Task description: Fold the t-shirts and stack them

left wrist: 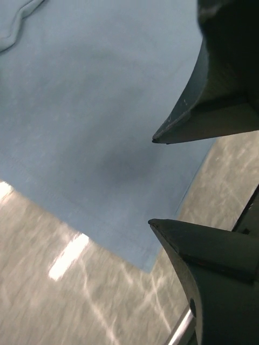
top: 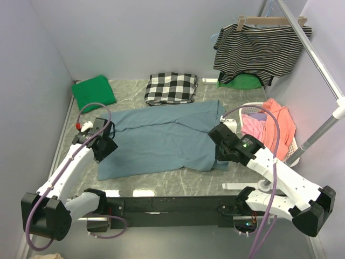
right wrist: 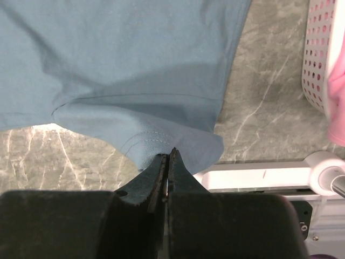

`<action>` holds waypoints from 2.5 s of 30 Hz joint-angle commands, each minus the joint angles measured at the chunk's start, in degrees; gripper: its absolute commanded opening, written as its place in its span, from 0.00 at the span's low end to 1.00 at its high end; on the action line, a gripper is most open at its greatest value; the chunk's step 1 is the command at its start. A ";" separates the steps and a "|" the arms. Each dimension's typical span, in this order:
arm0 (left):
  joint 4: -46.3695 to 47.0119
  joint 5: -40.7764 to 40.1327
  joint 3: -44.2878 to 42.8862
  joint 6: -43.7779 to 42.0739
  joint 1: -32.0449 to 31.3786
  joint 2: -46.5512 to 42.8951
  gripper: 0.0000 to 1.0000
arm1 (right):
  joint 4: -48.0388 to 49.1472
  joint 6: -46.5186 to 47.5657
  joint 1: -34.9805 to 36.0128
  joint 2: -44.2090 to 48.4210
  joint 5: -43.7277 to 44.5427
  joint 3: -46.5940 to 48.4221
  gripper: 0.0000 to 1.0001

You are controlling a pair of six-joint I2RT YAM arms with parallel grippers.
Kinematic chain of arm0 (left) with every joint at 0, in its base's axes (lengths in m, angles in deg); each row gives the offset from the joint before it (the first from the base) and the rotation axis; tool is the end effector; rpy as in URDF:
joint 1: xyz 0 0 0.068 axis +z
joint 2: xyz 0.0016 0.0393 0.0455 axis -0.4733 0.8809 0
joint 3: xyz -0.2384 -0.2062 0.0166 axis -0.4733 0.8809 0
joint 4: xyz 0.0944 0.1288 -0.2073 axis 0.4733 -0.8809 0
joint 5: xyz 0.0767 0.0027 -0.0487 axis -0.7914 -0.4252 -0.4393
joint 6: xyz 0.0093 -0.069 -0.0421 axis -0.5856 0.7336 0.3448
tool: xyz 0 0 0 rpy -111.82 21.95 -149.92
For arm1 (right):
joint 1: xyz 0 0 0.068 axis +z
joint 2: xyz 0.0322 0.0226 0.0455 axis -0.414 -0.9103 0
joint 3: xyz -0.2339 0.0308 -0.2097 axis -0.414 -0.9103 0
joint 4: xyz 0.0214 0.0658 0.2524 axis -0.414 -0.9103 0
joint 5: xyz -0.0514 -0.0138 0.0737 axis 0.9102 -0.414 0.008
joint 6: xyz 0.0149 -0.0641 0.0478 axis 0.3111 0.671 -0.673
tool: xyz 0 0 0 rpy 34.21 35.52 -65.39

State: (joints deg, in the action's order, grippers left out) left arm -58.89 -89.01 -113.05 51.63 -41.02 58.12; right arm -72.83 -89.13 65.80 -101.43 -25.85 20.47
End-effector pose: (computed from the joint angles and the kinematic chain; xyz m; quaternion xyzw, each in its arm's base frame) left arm 0.1780 -0.0138 0.2529 -0.3890 0.8829 0.0451 0.2592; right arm 0.1448 0.0925 0.2989 0.0052 0.9564 -0.0006 0.2921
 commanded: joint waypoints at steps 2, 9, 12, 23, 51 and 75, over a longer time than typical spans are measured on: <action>6.59 11.36 4.21 0.35 -0.05 -2.06 0.57 | 2.98 1.31 -0.38 -0.45 -0.05 0.59 0.00; 3.97 10.78 5.28 3.95 -7.78 3.30 0.62 | 4.66 1.93 -0.39 -1.33 -1.10 -0.37 0.00; 4.41 11.91 8.43 5.53 -8.32 2.78 0.65 | 5.27 2.19 -0.39 -1.07 -1.37 -0.81 0.00; -2.10 9.81 13.27 15.91 -12.54 -8.12 0.70 | 6.68 2.98 -0.39 -0.80 -2.24 -2.22 0.00; 8.45 -5.04 23.29 32.08 -13.59 -4.35 0.54 | 7.12 5.35 -2.67 -0.28 -3.04 -1.61 0.00; 2.92 -3.20 15.30 26.37 -14.91 -8.65 0.01 | 6.06 4.47 -5.04 -0.71 2.15 0.94 0.00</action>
State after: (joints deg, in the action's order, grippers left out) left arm -53.12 -92.42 -92.64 80.40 -55.73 50.97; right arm -67.39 -84.69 62.30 -101.30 -27.01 18.59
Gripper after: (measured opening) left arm 0.022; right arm 0.015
